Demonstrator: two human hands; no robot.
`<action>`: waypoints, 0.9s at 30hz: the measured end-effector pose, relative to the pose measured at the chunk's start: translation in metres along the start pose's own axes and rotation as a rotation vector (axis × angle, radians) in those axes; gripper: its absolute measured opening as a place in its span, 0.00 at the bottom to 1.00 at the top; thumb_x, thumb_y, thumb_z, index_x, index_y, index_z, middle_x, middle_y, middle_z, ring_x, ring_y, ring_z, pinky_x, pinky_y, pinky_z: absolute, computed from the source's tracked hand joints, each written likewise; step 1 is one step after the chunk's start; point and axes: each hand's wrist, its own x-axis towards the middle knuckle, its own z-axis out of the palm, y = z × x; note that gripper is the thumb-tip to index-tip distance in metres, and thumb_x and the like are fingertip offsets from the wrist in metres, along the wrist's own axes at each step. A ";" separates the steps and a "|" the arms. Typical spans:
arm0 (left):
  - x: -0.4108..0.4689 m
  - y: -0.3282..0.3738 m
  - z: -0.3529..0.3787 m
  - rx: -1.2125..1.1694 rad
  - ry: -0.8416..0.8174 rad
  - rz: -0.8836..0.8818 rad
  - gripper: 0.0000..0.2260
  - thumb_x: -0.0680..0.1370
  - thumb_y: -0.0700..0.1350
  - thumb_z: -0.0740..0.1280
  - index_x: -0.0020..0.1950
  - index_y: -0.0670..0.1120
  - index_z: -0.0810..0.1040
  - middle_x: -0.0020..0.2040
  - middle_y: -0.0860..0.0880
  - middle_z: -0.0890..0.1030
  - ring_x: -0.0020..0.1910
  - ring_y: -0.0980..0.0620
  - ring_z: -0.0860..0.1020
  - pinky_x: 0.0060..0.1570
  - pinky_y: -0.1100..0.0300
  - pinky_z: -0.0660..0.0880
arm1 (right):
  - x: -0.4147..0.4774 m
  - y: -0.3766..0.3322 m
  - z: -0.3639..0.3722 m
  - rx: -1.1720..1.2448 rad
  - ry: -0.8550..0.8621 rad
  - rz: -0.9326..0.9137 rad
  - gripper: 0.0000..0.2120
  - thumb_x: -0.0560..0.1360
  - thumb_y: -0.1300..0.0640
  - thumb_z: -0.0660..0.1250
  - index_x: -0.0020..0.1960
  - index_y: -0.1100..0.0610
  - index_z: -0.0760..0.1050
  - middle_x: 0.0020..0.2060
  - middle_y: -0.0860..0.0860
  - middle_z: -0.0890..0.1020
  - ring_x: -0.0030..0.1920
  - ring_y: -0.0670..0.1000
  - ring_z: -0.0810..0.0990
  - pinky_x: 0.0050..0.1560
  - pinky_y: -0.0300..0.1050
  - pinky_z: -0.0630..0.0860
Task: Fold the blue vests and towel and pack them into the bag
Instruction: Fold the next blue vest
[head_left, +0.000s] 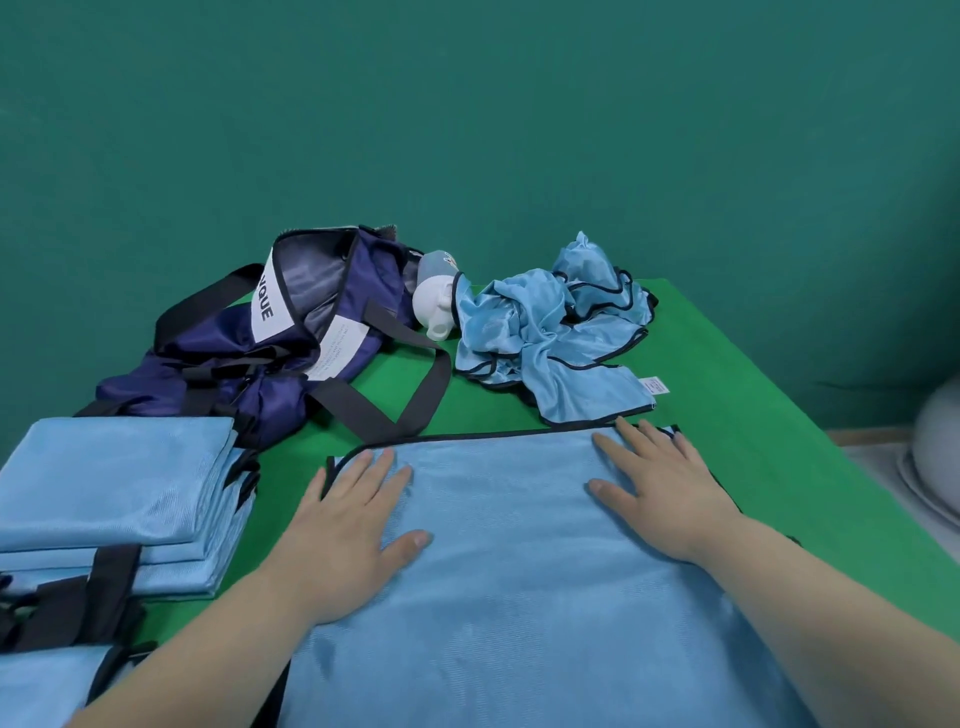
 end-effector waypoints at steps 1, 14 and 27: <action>-0.003 0.000 0.002 -0.012 0.015 0.014 0.48 0.67 0.77 0.26 0.82 0.55 0.46 0.81 0.55 0.41 0.79 0.56 0.37 0.76 0.51 0.36 | -0.002 0.001 0.001 -0.005 0.003 -0.001 0.47 0.65 0.23 0.30 0.81 0.40 0.46 0.81 0.46 0.46 0.81 0.51 0.43 0.79 0.56 0.41; -0.024 0.008 -0.014 -0.107 0.058 0.039 0.41 0.71 0.74 0.34 0.77 0.60 0.62 0.80 0.57 0.54 0.80 0.55 0.45 0.76 0.48 0.36 | -0.033 0.009 -0.010 0.255 0.052 0.022 0.30 0.82 0.37 0.50 0.81 0.45 0.53 0.80 0.47 0.55 0.81 0.50 0.47 0.79 0.55 0.40; -0.171 0.043 -0.045 -0.132 0.063 0.424 0.24 0.72 0.75 0.58 0.52 0.60 0.79 0.51 0.64 0.76 0.51 0.62 0.76 0.49 0.62 0.75 | -0.188 0.024 -0.026 0.391 0.151 -0.199 0.24 0.74 0.33 0.59 0.52 0.50 0.82 0.55 0.42 0.80 0.63 0.45 0.74 0.67 0.46 0.69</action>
